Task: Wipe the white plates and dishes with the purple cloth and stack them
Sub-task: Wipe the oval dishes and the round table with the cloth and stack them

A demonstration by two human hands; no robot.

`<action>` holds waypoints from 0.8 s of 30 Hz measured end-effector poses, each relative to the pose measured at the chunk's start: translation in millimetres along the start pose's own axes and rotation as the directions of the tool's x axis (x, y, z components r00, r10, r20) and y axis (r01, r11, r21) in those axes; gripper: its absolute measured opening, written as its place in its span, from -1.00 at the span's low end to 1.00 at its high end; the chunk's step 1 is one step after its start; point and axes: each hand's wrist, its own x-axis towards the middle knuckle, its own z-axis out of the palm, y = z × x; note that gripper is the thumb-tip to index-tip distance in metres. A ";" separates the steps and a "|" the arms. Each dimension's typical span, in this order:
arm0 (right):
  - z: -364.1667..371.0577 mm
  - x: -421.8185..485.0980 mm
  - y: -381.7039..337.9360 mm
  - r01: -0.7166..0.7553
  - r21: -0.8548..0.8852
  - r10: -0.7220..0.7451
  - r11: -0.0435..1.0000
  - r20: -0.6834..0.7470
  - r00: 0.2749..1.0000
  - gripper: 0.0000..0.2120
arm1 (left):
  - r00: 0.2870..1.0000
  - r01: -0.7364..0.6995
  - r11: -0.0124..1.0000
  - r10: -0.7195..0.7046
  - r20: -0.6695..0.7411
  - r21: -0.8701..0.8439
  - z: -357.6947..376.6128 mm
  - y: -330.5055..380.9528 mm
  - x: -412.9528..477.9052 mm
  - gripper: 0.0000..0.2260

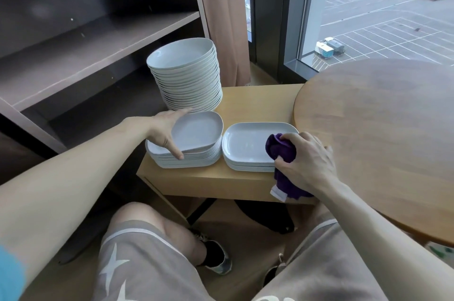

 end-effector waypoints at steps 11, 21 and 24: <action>2.6 -0.3 1.4 -0.003 -0.020 0.003 1.000 0.011 1.000 -0.56 | 0.950 -0.257 0.952 0.280 -0.137 0.166 38.4 97.8 32.2 0.30; 14.2 -2.6 -6.9 -0.059 -0.169 0.062 0.984 0.009 0.998 -0.59 | 0.932 -0.272 0.955 0.291 -0.215 0.115 61.9 98.4 45.3 0.30; 11.0 4.2 -10.2 -0.046 -0.227 0.062 0.973 0.068 0.996 -0.62 | 0.927 -0.282 0.955 0.297 -0.229 0.097 62.6 98.3 46.0 0.25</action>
